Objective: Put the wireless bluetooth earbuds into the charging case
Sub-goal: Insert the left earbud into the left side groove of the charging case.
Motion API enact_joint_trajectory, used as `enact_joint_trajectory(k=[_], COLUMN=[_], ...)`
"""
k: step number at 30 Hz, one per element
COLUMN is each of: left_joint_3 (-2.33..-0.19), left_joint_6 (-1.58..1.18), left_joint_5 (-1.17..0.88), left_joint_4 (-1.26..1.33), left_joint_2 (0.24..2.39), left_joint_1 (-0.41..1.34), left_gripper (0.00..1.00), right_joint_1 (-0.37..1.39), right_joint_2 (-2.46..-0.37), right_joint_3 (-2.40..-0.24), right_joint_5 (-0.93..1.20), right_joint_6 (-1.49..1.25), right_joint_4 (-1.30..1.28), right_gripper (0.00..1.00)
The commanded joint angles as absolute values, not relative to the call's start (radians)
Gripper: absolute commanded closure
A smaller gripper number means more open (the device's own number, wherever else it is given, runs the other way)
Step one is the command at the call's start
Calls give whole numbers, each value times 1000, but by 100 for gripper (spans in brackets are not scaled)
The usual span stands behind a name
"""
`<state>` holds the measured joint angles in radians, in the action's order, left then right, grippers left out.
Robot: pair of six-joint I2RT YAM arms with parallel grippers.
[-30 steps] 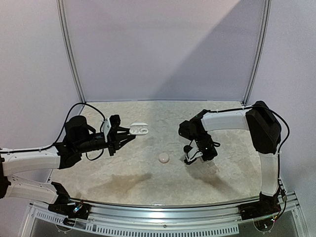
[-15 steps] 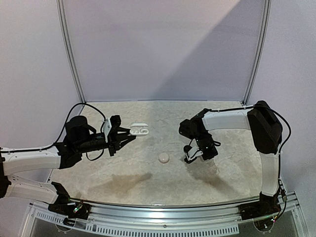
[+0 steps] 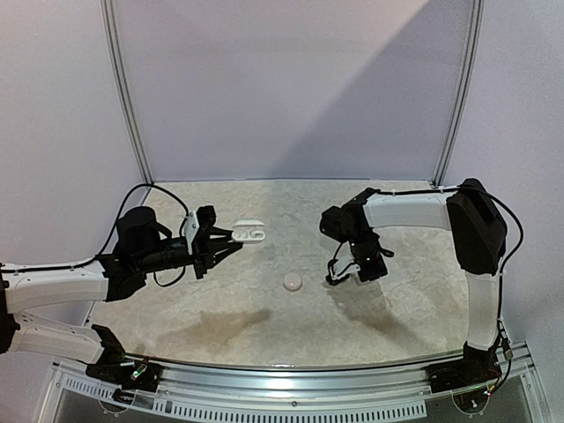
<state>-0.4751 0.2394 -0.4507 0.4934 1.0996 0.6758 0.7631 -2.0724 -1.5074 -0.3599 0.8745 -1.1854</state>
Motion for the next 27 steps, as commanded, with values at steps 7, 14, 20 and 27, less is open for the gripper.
enact_joint_trajectory(k=[7,14,20,27], left_joint_3=[-490,-524,-567,-593], left_joint_6=[234,252,261,250], left_joint_5=[-501,-531,-552,-549], left_joint_4=[507,525,520,470], left_joint_2=[1115,1150,1184,1196], left_joint_1=[676,703,727,746], left_gripper=[100,100,100,100], right_joint_1=[756,839,1040,1122], right_joint_2=[-1809,-1687,-1739,-1909], right_joint_3=[-1739,-1904,-2066,-2252], right_joint_5=[-142,43,91,13], right_joint_6=[654,468,454,469], right_joint_4=[-1170,-1062,-1035,-1158], right_gripper=[100,100,100,100])
